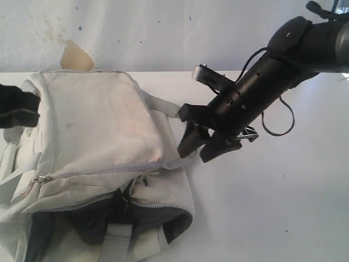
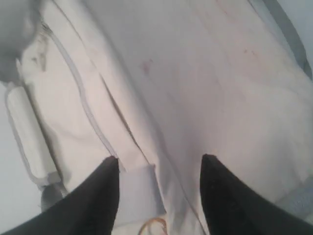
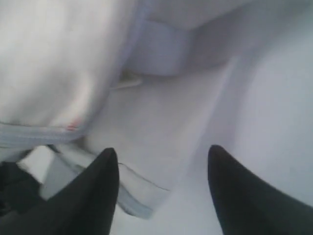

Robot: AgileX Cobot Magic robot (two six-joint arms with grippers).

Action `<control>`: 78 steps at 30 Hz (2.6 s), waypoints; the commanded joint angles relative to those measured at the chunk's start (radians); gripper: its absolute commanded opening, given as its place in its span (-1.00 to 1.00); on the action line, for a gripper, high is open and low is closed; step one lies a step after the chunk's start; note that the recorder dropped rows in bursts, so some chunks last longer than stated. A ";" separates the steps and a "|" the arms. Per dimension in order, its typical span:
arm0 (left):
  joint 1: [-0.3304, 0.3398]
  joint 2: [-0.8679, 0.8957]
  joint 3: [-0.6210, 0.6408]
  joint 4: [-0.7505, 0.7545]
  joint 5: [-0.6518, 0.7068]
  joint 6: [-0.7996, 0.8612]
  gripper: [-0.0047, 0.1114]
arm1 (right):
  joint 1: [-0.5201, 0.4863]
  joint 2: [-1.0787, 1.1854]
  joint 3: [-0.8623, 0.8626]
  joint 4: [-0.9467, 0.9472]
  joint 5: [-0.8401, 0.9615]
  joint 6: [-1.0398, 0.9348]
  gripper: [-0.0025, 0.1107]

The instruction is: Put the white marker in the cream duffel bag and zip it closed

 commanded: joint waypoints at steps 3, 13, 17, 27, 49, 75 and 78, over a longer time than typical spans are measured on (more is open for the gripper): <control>0.161 0.088 -0.119 0.001 0.071 0.011 -0.25 | -0.043 -0.011 -0.020 -0.223 0.007 0.110 -0.13; 0.319 0.227 -0.141 -0.008 0.105 0.104 -0.55 | -0.231 -0.015 -0.020 -0.467 -0.025 0.310 -0.67; 0.349 0.244 -0.141 -0.008 0.107 0.104 -0.55 | -0.265 -0.021 -0.020 -0.637 -0.083 0.348 -0.93; 0.350 0.249 -0.141 -0.006 0.058 0.104 -0.55 | -0.386 -0.028 -0.020 -0.697 -0.092 0.369 -0.96; 0.348 0.220 -0.141 0.043 0.037 0.184 -0.55 | -0.436 -0.289 0.039 -0.590 -0.088 0.169 -0.96; 0.254 -0.324 -0.141 0.040 0.054 0.212 -0.92 | -0.435 -1.203 0.216 -0.684 -0.120 0.160 -0.96; 0.254 -0.449 -0.141 0.040 0.062 0.242 -0.92 | -0.435 -1.331 0.216 -0.684 -0.116 0.160 -0.96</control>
